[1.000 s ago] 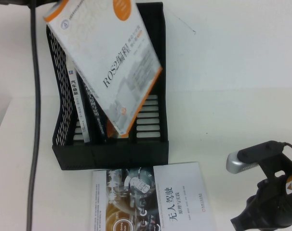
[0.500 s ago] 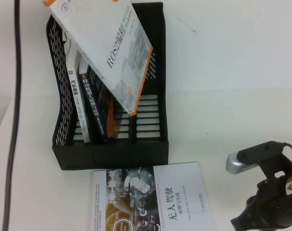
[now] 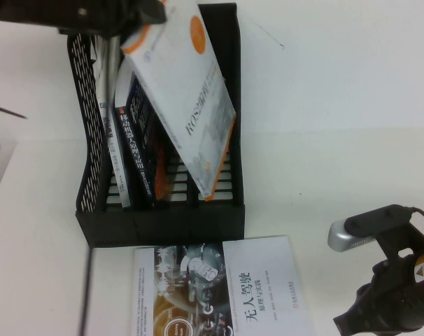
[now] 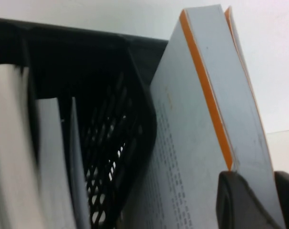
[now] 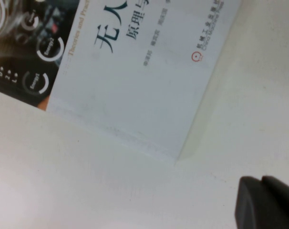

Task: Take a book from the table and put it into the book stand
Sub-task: Place the book on the book shelf

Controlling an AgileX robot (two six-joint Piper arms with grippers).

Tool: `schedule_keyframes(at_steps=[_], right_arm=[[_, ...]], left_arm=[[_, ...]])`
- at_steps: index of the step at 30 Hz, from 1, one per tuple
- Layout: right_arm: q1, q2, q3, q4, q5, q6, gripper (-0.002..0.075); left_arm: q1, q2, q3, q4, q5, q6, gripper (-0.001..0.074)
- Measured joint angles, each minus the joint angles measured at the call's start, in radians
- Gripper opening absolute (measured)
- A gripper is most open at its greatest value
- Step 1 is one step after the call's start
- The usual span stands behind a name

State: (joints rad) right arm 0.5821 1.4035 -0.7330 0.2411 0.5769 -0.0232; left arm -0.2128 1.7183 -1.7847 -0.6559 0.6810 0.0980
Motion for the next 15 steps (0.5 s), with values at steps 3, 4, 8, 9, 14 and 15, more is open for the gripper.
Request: schedule_keyframes(at_steps=[3, 4, 8, 9, 14, 15], right_arm=[[0.000, 0.000, 0.000, 0.007, -0.002, 0.000, 0.0004], [0.000, 0.000, 0.000, 0.011, -0.002, 0.000, 0.0004], [0.000, 0.000, 0.001, 0.019, -0.004, 0.000, 0.0004], [0.000, 0.000, 0.001, 0.022, -0.004, 0.000, 0.0004], [0.000, 0.000, 0.001, 0.022, -0.004, 0.000, 0.0004], [0.000, 0.000, 0.001, 0.023, -0.004, 0.000, 0.0004]], left_arm=[[-0.024, 0.023, 0.000, 0.019, -0.032, -0.004, 0.0110], [-0.034, 0.029, 0.000, 0.023, -0.045, -0.004, 0.0109], [-0.050, 0.046, 0.000, 0.050, -0.061, -0.002, 0.0109], [-0.051, 0.049, 0.000, 0.058, -0.061, 0.000, 0.0109], [-0.053, 0.072, -0.002, 0.081, -0.029, 0.027, 0.0211], [-0.053, 0.072, -0.004, 0.081, -0.026, 0.029, 0.0262]])
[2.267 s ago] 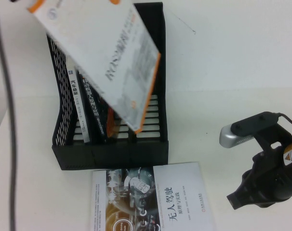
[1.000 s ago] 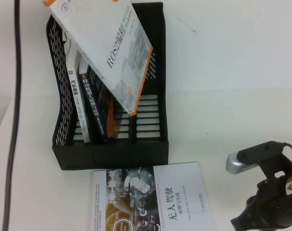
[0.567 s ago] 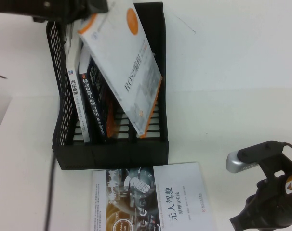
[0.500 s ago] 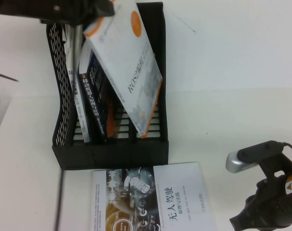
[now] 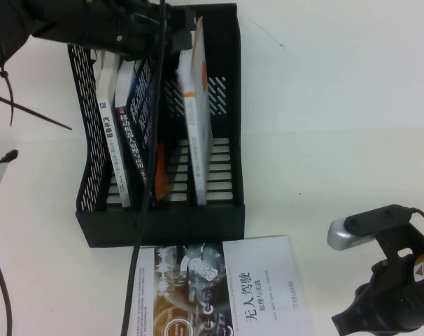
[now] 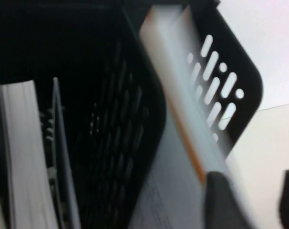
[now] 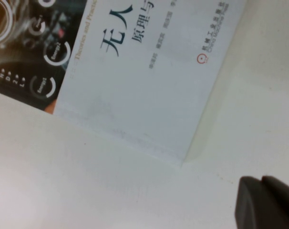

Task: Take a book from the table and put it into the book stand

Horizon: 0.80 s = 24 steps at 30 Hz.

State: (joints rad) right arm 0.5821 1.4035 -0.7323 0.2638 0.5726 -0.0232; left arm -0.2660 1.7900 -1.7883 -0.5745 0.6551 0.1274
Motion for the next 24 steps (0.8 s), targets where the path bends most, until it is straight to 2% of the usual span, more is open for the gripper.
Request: schedule_keyframes(at_steps=[3, 5, 7, 10, 13, 15, 18, 24], right_arm=[[0.000, 0.000, 0.000, 0.000, 0.000, 0.000, 0.0004], [0.000, -0.003, 0.000, 0.000, 0.004, 0.000, 0.0004], [0.000, -0.018, 0.002, 0.000, 0.011, 0.000, 0.0004], [0.000, -0.087, 0.002, -0.002, 0.016, 0.000, 0.0004], [0.002, -0.188, 0.002, -0.025, 0.021, 0.000, 0.0004], [0.002, -0.273, 0.002, -0.060, 0.033, 0.005, 0.0004], [0.002, -0.397, 0.002, -0.140, 0.070, 0.059, 0.0004], [0.002, -0.652, 0.002, -0.353, 0.167, 0.200, 0.0004]], left_arm=[[0.000, -0.004, -0.004, 0.004, 0.002, 0.002, 0.0391], [0.000, -0.008, -0.006, 0.004, 0.002, 0.002, 0.0424], [0.000, -0.018, -0.006, 0.008, 0.007, 0.007, 0.0414], [0.000, -0.049, -0.006, 0.013, 0.023, 0.045, 0.0299], [0.000, -0.101, -0.006, 0.028, 0.038, 0.083, 0.0120], [0.000, -0.146, -0.006, 0.050, 0.042, 0.092, 0.0050], [0.000, -0.224, -0.006, 0.092, 0.042, 0.100, 0.0015], [0.000, -0.413, -0.006, 0.228, 0.084, 0.100, 0.0003]])
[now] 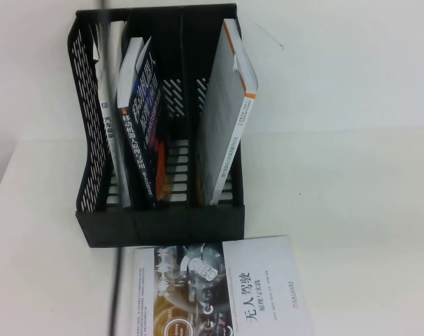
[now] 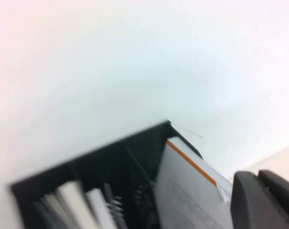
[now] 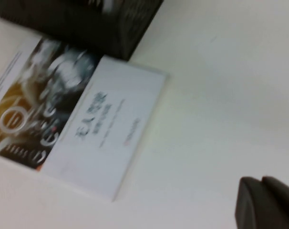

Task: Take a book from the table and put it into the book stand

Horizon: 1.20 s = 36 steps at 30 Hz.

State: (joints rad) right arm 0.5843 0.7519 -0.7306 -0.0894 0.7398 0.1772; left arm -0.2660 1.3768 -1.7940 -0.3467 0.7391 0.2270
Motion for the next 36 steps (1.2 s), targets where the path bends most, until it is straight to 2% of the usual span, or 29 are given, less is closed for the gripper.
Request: schedule_keyframes(at_steps=[4, 8, 15, 21, 25, 36], right_arm=[[0.000, -0.139, 0.000, -0.074, 0.031, 0.029, 0.0004], [0.000, -0.250, 0.004, -0.087, 0.026, 0.033, 0.0004], [0.000, -0.368, 0.119, -0.091, -0.101, 0.035, 0.0004], [0.000, -0.386, 0.258, -0.006, -0.160, 0.035, 0.0004], [0.000, -0.386, 0.331, 0.021, -0.182, 0.035, 0.0004], [0.000, -0.386, 0.399, 0.028, -0.152, 0.035, 0.0004]], left_arm=[[0.000, -0.147, 0.019, 0.064, 0.050, 0.000, 0.0001], [0.000, -0.292, 0.147, 0.109, 0.048, 0.000, 0.0001], [0.000, -0.603, 0.583, 0.092, -0.040, -0.013, 0.0001], [0.000, -0.847, 0.974, 0.008, -0.148, -0.022, 0.0001], [0.000, -0.978, 1.162, -0.007, -0.234, -0.022, 0.0001], [0.000, -1.073, 1.386, -0.041, -0.279, -0.024, 0.0001]])
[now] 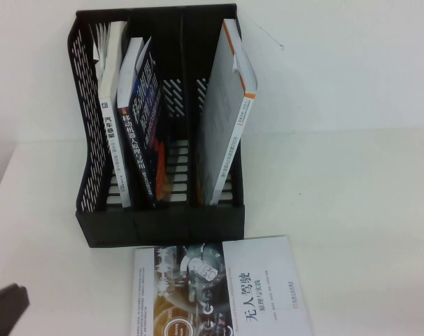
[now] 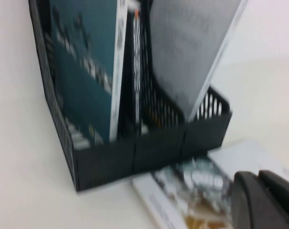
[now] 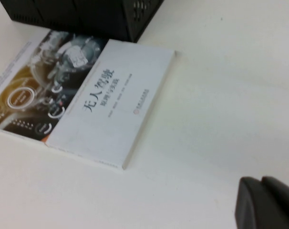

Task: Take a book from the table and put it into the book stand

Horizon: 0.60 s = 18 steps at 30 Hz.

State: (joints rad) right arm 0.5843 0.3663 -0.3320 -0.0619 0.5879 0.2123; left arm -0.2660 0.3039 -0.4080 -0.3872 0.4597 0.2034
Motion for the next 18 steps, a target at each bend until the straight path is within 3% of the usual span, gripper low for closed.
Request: schedule_keyframes(at_steps=[12, 18], right_arm=[[0.000, 0.000, 0.000, 0.002, 0.033, 0.000, 0.0000], [0.000, 0.000, 0.000, 0.002, 0.033, 0.000, -0.0001]], left_arm=[[0.000, -0.020, 0.152, -0.004, 0.027, -0.001, 0.0001], [0.123, -0.189, 0.240, 0.008, 0.040, -0.001, 0.0000]])
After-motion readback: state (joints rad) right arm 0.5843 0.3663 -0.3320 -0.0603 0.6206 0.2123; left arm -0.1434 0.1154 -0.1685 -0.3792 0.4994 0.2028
